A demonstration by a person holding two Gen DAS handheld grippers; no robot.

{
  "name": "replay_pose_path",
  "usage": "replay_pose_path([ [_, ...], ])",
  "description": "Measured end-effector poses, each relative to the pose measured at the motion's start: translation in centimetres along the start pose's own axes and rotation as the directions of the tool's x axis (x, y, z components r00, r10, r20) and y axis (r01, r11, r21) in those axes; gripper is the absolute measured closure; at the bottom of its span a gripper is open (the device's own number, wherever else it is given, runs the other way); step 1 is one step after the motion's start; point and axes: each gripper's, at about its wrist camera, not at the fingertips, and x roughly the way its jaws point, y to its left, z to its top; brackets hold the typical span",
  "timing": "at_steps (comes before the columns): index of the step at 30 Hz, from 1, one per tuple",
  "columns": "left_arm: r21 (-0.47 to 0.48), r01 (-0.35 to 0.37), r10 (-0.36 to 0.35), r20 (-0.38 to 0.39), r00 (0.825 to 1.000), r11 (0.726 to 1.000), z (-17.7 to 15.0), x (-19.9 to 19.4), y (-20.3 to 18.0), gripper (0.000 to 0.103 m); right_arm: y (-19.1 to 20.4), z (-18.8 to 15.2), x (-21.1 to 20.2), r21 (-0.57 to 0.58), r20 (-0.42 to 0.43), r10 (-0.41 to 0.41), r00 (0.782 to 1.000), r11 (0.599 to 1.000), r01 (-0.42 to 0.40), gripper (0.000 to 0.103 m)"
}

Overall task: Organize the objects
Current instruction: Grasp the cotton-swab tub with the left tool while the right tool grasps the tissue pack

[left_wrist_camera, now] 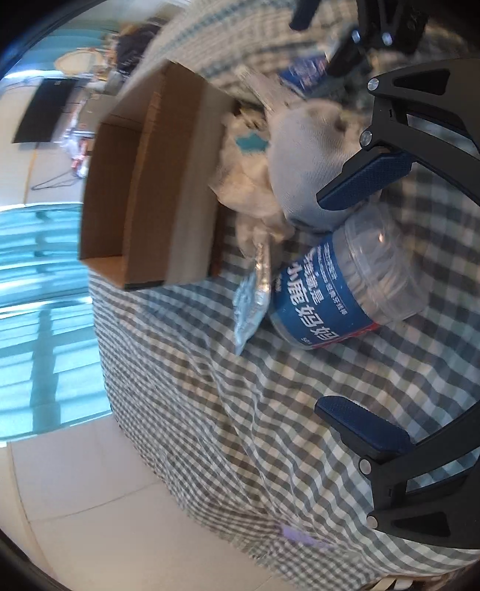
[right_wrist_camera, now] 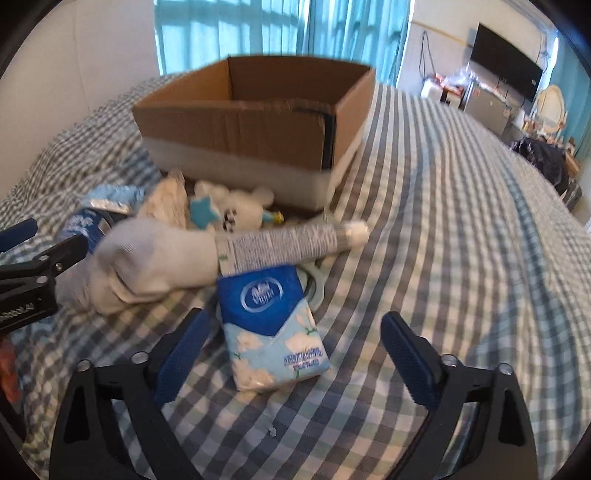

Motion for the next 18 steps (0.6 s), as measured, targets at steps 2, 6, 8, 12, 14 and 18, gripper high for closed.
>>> replay_pose_path([
  [2, 0.004, -0.020, 0.020, -0.007, 1.000, 1.000, -0.3, 0.7, 0.1, 0.000, 0.0, -0.3, 0.5, 0.002, -0.014, 0.022, 1.000, 1.000, -0.022, 0.021],
  [6, -0.034, 0.012, -0.012, -0.024, 1.000, 0.999, -0.7, 1.6, 0.8, 0.004, 0.5, -0.7, 1.2, -0.017, -0.044, 0.054, 0.998, 0.998, -0.055, 0.045],
  [8, -0.037, 0.070, -0.072, -0.063, 0.995, 0.997, -1.0, 2.5, 0.7, 0.023, 0.5, -0.9, 1.0, -0.027, -0.039, 0.048, 0.998, 0.998, -0.049, 0.045],
  [12, -0.024, 0.067, -0.069, -0.079, 0.995, 0.997, -1.5, 2.1, 0.4, 0.035, 0.2, -1.2, 0.1, -0.005, -0.035, 0.062, 0.997, 0.998, -0.063, 0.046],
  [14, -0.016, 0.070, -0.071, -0.073, 0.995, 0.997, -1.6, 1.4, 0.3, 0.036, 0.2, -1.2, -0.6, -0.006, -0.022, 0.052, 0.998, 0.999, -0.052, 0.046],
  [18, -0.021, 0.079, -0.080, -0.053, 0.995, 0.997, -1.8, -0.6, 0.7, 0.037, 0.7, -1.1, -2.9, -0.009, 0.011, 0.043, 0.999, 0.999, -0.043, 0.046],
])
